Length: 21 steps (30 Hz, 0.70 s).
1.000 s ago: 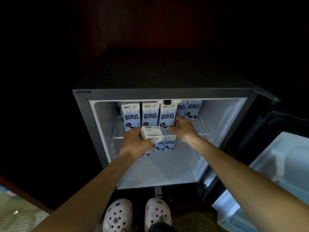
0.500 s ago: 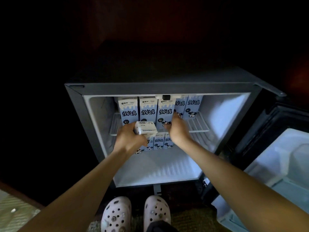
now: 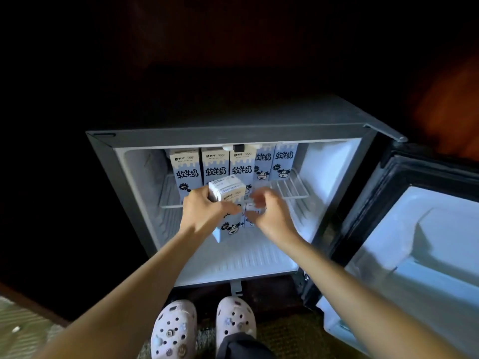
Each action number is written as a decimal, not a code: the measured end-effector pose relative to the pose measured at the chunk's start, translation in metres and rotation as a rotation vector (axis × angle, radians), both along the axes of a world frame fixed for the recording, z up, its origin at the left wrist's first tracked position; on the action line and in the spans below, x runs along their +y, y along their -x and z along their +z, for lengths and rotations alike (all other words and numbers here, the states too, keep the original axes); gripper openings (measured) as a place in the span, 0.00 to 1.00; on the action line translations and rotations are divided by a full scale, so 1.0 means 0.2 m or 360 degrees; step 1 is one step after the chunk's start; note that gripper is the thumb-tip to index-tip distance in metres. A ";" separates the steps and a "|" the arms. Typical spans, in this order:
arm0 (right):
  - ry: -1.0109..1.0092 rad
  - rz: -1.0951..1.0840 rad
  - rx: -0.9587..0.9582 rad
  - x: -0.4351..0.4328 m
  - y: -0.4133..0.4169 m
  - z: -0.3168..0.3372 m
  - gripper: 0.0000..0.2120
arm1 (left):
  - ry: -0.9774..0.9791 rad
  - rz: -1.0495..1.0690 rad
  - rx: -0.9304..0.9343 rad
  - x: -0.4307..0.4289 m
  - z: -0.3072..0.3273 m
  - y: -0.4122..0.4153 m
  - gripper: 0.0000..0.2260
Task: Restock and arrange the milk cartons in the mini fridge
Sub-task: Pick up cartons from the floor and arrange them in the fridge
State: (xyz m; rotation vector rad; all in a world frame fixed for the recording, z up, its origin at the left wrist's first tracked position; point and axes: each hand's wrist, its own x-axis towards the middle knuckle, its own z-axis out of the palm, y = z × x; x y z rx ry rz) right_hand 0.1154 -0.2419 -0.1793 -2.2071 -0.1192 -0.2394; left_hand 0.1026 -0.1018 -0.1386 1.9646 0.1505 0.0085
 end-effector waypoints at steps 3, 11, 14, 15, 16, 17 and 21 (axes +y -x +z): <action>0.0019 0.0355 0.0329 -0.03 0.14 0.00 0.19 | -0.0006 0.0001 -0.0076 -0.10 0.02 0.02 0.17; 0.0047 -0.0184 -0.0108 -0.12 0.08 0.03 0.19 | -0.0022 -0.0133 -0.0238 -0.32 0.08 -0.03 0.18; -0.0001 -0.0308 -0.0198 -0.16 0.03 0.05 0.18 | -0.0091 -0.0223 -0.0296 -0.31 0.08 -0.06 0.22; -0.0024 -0.0361 -0.0209 -0.17 0.01 0.06 0.22 | -0.0148 -0.0254 -0.0281 -0.29 0.07 -0.06 0.24; -0.0012 -0.0424 -0.0210 -0.18 -0.01 0.06 0.27 | -0.0226 -0.0271 -0.0259 -0.27 0.05 -0.07 0.25; 0.0026 -0.0483 -0.0207 -0.18 -0.04 0.06 0.30 | -0.0304 -0.0266 -0.0237 -0.24 0.03 -0.07 0.25; 0.0077 -0.0627 -0.0132 -0.17 -0.13 0.04 0.27 | -0.0376 -0.0106 -0.0165 -0.15 -0.07 -0.11 0.18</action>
